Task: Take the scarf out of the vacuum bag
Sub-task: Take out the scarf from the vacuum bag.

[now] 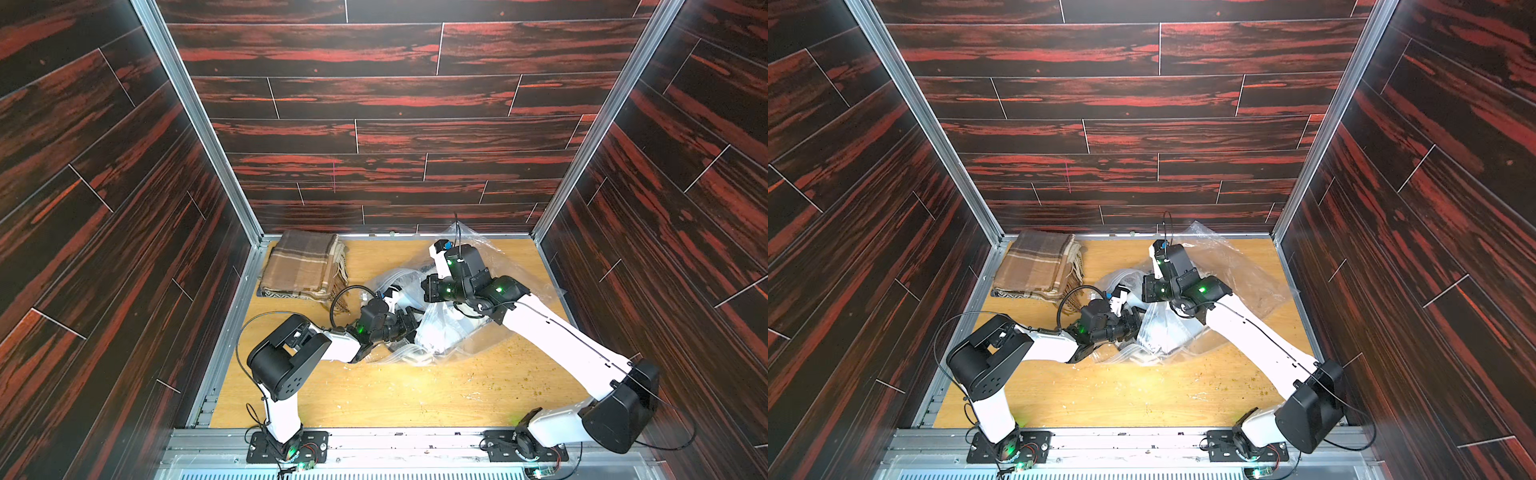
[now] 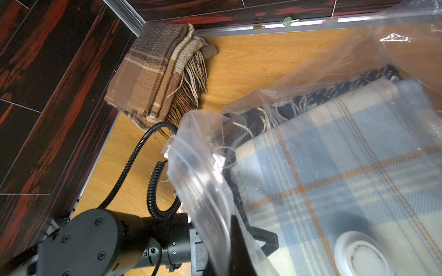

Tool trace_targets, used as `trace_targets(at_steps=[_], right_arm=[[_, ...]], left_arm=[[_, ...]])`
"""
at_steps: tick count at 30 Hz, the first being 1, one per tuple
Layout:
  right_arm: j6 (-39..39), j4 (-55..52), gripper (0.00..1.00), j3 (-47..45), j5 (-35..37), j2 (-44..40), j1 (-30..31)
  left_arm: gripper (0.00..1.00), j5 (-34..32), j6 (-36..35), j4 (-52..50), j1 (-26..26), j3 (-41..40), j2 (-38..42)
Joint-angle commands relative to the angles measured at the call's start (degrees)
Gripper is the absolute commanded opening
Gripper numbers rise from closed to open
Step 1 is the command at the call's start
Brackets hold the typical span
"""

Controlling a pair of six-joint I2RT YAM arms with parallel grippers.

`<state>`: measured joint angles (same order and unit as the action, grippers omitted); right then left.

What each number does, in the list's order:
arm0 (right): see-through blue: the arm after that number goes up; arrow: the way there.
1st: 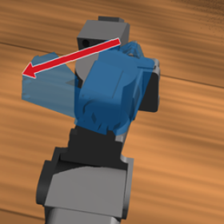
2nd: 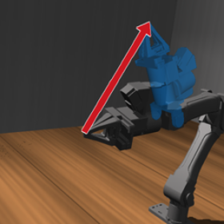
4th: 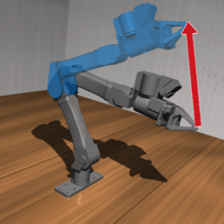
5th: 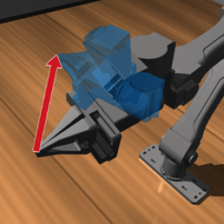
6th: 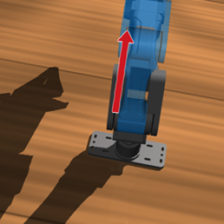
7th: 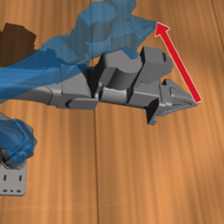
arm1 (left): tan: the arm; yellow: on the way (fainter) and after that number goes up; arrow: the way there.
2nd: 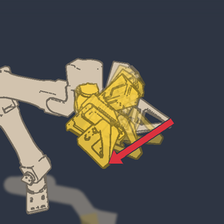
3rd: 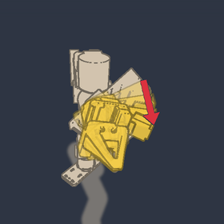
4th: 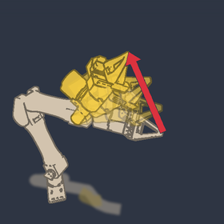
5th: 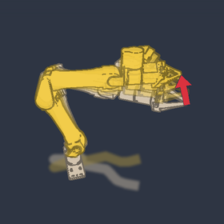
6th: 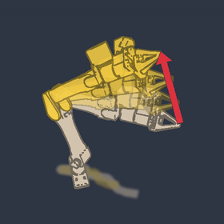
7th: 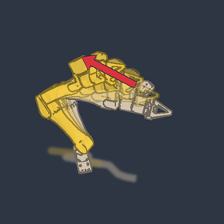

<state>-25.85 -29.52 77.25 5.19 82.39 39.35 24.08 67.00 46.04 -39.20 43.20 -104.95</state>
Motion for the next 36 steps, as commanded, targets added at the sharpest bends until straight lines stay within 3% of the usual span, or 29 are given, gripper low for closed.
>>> trace_targets(at_steps=[1,7,23,26,31,36], right_arm=[[0.14,1.30,0.04,0.43,0.25,-0.71,-0.16],[0.39,2.26,0.04,-0.91,1.61,-1.91,-0.23],[0.67,1.85,0.04,-0.40,2.72,-2.67,-0.33],[0.97,1.30,0.04,0.32,2.02,-1.87,-0.31],[0.84,1.50,0.04,0.26,1.86,-1.35,-0.34],[0.71,1.89,0.04,-0.06,1.88,-1.04,-0.46]], left_arm=[[0.84,0.74,-0.42,-3.97,-0.17,1.47,4.20],[0.84,-0.78,-5.26,-12.97,-0.17,3.72,8.64],[0.78,1.50,-2.76,-11.19,-0.26,5.18,-0.97],[0.58,1.82,-2.48,-9.87,-0.29,5.61,-1.73],[0.47,1.80,-2.89,-9.43,-0.45,5.91,-1.33],[0.17,1.16,-4.14,-11.32,-0.49,6.78,-0.47]])
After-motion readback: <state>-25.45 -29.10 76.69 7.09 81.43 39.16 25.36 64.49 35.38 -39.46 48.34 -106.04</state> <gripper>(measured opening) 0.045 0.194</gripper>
